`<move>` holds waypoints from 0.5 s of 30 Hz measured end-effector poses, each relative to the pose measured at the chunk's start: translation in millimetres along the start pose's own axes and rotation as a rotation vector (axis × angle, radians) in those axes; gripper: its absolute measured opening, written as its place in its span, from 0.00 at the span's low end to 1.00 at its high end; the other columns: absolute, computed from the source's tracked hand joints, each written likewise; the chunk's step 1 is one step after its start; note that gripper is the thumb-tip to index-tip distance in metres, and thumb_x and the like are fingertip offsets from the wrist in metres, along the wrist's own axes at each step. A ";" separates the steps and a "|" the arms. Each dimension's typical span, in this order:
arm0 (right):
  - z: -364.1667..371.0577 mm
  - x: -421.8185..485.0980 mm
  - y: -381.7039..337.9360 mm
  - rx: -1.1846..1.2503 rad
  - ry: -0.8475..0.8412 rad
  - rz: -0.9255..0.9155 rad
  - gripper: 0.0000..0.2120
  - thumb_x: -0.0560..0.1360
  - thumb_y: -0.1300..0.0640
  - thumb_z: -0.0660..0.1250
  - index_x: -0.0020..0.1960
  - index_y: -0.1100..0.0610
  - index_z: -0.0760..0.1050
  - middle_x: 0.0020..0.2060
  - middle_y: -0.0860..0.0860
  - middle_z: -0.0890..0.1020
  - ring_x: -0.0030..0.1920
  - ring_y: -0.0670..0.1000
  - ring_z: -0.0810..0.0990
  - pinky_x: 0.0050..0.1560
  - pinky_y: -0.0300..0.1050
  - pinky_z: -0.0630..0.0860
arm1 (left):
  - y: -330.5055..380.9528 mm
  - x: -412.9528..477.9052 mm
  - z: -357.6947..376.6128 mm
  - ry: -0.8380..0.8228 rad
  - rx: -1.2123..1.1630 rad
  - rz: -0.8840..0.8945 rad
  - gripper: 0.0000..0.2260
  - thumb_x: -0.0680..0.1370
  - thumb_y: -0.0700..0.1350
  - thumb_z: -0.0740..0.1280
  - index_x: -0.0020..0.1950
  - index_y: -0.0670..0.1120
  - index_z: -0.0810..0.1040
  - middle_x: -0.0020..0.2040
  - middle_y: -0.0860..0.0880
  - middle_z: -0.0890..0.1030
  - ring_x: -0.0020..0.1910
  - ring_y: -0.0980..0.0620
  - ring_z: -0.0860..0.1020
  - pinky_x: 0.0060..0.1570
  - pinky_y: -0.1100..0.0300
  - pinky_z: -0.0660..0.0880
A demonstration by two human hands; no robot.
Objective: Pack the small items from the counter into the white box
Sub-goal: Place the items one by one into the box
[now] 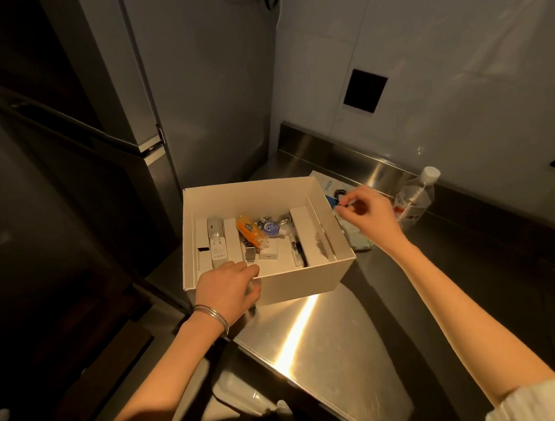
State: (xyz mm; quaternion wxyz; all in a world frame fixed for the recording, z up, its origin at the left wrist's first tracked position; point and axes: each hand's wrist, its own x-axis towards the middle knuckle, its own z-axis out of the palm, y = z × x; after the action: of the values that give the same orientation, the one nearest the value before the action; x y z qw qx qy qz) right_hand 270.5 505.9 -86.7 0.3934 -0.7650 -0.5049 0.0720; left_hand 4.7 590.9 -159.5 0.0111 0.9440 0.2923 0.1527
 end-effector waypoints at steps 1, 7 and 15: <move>7.3 7.3 -9.2 0.003 -0.068 -0.023 0.02 0.73 0.59 0.69 0.44 0.56 0.77 0.42 0.46 0.76 0.40 0.42 0.74 0.41 0.30 0.70 | 0.3 0.0 -0.3 -0.007 0.001 -0.001 0.09 0.63 0.49 0.75 0.33 0.51 0.75 0.25 0.53 0.74 0.24 0.53 0.73 0.20 0.69 0.62; 67.4 43.6 -20.1 -0.091 -0.353 0.079 0.06 0.74 0.57 0.68 0.48 0.59 0.80 0.50 0.54 0.81 0.44 0.48 0.78 0.44 0.38 0.75 | 1.9 0.6 -4.8 -0.021 0.030 -0.015 0.09 0.63 0.50 0.75 0.33 0.51 0.76 0.24 0.53 0.74 0.24 0.54 0.72 0.25 0.73 0.48; 67.9 59.5 -8.3 -0.039 -0.336 0.149 0.05 0.75 0.61 0.66 0.50 0.57 0.79 0.51 0.54 0.81 0.49 0.52 0.80 0.54 0.46 0.78 | 2.1 -1.1 -7.9 -0.051 0.040 -0.056 0.09 0.62 0.50 0.75 0.30 0.51 0.75 0.23 0.53 0.73 0.23 0.53 0.72 0.26 0.72 0.46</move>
State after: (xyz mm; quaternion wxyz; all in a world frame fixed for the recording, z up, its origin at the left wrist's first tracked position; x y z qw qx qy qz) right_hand 258.6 592.6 -110.2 0.2821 -0.7849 -0.5067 0.2181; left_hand 2.7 588.1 -152.0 0.0039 0.9391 0.3211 0.1226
